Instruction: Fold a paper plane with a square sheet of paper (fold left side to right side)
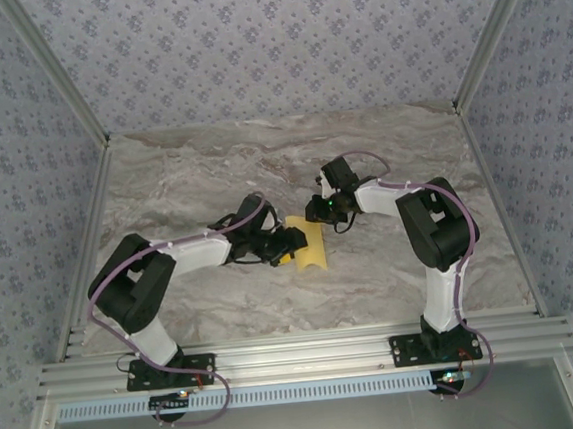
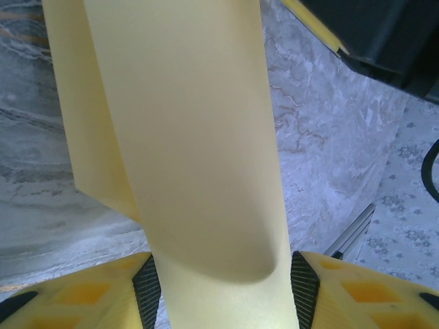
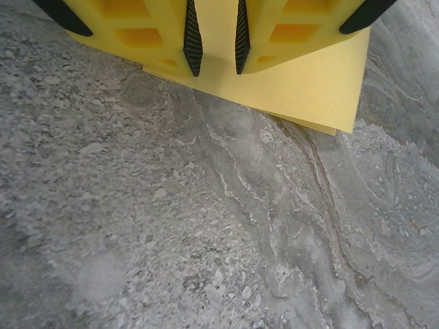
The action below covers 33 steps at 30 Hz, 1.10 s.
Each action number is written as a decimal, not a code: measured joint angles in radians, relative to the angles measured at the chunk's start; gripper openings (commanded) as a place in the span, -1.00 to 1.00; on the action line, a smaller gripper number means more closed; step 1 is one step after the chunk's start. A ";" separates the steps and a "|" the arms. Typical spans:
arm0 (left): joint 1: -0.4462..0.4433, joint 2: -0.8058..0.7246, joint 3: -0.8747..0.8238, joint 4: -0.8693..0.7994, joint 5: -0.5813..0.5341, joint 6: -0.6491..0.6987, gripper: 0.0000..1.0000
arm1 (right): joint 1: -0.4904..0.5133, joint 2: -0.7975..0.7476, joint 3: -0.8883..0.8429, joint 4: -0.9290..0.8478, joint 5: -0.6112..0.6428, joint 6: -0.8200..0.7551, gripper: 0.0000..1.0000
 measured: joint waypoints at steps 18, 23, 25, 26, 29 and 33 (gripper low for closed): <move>0.000 -0.073 -0.068 0.033 -0.023 -0.060 -0.02 | 0.001 0.000 0.000 0.000 0.000 0.000 -0.47; 0.000 -0.073 -0.068 0.033 -0.024 -0.068 -0.40 | 0.003 -0.002 0.000 0.003 -0.001 0.000 -0.42; 0.000 -0.073 -0.068 0.032 -0.026 -0.069 -0.58 | 0.005 -0.004 -0.002 0.005 0.000 0.000 -0.39; 0.000 -0.073 -0.069 0.032 -0.027 -0.069 -0.68 | 0.005 -0.006 -0.004 0.009 -0.001 0.000 -0.38; 0.000 -0.073 -0.077 0.031 -0.031 -0.069 -0.89 | 0.006 -0.010 -0.007 0.016 -0.002 -0.001 -0.34; 0.000 -0.073 -0.087 0.026 -0.034 -0.069 -1.00 | 0.009 -0.029 -0.019 0.017 0.002 -0.010 -0.11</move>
